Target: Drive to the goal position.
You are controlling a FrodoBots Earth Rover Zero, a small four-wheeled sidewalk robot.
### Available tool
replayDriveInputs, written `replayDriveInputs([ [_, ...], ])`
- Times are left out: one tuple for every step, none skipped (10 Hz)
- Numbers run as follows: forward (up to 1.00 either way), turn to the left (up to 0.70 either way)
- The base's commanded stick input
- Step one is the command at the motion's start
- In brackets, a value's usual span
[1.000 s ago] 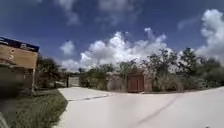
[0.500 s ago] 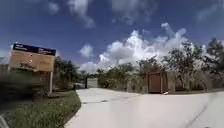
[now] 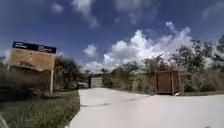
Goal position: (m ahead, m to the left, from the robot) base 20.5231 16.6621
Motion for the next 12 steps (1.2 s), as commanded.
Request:
replayDriveInputs([
  [0.70, 0.00],
  [0.70, 0.00],
  [0.70, 0.00],
  [0.70, 0.00],
  [0.70, 0.00],
  [0.70, 0.00],
  [0.70, 0.00],
  [0.70, 0.00],
  [0.70, 0.11],
  [0.70, 0.35],
  [0.70, 0.35],
  [0.70, 0.35],
])
